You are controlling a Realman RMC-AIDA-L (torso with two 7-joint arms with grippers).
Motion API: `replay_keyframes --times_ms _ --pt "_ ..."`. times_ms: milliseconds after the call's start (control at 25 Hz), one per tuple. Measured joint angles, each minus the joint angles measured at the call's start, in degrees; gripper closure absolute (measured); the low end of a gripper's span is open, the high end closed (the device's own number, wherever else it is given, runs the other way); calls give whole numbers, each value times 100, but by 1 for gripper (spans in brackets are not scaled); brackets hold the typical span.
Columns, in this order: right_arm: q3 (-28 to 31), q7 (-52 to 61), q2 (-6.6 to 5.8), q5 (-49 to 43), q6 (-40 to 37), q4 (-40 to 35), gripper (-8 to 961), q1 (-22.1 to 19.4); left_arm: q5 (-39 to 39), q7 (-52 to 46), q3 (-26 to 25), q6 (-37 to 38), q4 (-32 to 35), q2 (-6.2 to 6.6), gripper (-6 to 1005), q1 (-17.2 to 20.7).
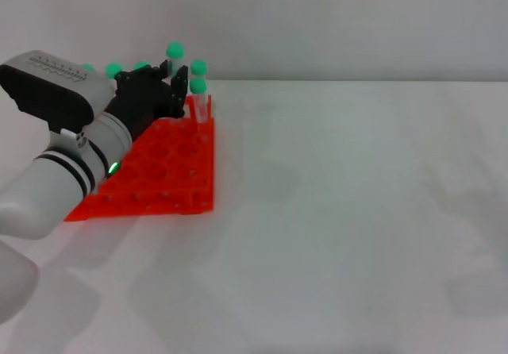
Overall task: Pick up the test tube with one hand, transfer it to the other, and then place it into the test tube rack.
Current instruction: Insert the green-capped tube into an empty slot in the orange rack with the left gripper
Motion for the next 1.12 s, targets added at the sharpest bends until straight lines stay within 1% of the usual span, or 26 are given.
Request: replay_keyframes --times_ms 280,1120 --pt "4 0 0 0 0 0 79 9 0 0 8 1 28 4 742 16" --pt "4 16 6 0 18 57 78 12 -35 -9 -5 1 42 -29 734 397"
